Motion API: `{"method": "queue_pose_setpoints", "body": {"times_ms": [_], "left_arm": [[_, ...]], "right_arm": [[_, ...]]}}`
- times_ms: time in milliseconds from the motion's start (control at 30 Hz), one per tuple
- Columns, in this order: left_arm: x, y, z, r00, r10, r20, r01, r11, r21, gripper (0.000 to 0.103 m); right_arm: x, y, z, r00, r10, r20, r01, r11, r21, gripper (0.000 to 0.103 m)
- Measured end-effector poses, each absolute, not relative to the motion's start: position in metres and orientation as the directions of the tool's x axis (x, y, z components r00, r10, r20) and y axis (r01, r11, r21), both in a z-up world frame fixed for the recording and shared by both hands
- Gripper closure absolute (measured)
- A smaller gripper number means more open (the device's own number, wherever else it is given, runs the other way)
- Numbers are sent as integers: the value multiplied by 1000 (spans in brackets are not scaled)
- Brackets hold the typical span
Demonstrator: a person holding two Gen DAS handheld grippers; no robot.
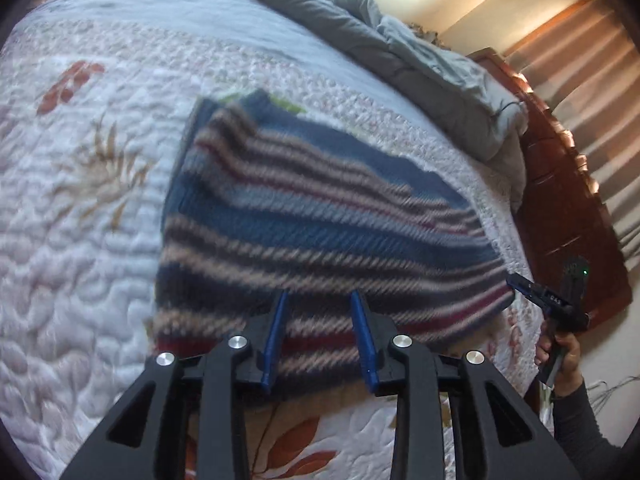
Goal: Fold small clothes
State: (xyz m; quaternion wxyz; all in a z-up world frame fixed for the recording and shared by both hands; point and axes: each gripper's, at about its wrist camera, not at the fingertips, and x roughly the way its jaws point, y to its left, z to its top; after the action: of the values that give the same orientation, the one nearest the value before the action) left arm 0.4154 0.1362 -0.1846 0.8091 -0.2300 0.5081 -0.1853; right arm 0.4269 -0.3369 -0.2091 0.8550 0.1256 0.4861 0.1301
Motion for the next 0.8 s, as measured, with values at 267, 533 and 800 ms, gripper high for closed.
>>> {"method": "queue_pose_setpoints", "body": {"times_ms": [267, 533, 800], "left_arm": [[409, 166, -217, 450, -585, -675, -46, 739, -672, 85], [362, 125, -147, 617, -322, -718, -40, 898, -437, 22], [340, 110, -107, 719, -111, -686, -38, 980, -198, 4]], "right_arm": [[417, -353, -227, 490, 314, -813, -8, 934, 356, 72], [351, -281, -193, 503, 495, -709, -140, 856, 498, 59], [316, -158, -194, 490, 579, -652, -268, 811, 519, 9]]}}
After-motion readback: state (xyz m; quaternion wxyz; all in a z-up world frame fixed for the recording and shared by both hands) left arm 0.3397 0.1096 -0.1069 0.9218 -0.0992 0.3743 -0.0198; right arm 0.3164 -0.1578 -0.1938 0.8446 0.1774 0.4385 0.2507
